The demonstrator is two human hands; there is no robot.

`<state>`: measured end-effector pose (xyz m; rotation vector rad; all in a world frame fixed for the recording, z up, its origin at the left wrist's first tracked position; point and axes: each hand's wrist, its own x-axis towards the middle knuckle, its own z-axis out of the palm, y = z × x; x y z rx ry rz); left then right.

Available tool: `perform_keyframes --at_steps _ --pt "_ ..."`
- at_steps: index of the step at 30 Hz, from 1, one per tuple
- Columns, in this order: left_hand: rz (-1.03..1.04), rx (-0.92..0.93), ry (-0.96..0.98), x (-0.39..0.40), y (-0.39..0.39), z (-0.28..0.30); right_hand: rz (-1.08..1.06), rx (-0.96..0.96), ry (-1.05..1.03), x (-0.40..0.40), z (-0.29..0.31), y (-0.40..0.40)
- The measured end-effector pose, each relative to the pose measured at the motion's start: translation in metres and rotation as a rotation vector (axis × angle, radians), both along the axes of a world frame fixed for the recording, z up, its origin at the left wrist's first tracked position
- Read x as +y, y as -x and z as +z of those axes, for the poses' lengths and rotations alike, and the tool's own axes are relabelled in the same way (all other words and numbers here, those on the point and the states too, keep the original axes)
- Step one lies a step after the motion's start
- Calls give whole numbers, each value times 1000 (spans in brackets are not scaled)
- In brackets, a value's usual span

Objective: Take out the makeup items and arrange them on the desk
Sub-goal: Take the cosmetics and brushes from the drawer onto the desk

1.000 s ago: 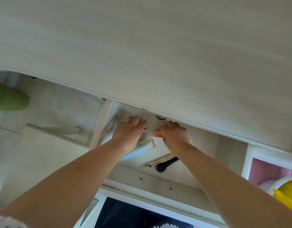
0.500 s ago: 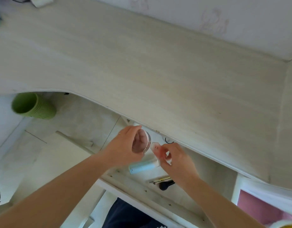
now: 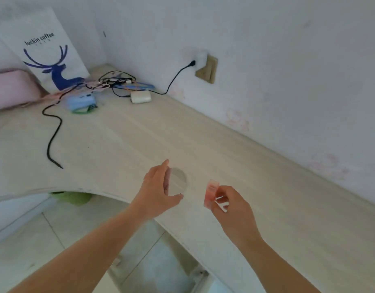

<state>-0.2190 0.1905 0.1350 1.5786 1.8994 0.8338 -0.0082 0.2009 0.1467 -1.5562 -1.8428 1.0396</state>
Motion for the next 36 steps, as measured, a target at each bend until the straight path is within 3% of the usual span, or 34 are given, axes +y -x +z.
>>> perform_keyframes --at_steps 7,16,20,36 --pt "208 -97 -6 96 73 -35 2 38 41 92 -28 76" --pt "265 -186 -28 172 113 -79 40 38 10 169 -54 142" --pt "307 -232 -59 184 123 -94 59 37 4 192 -61 159" --pt "225 -104 -48 178 121 -102 58 -2 61 206 -82 167"
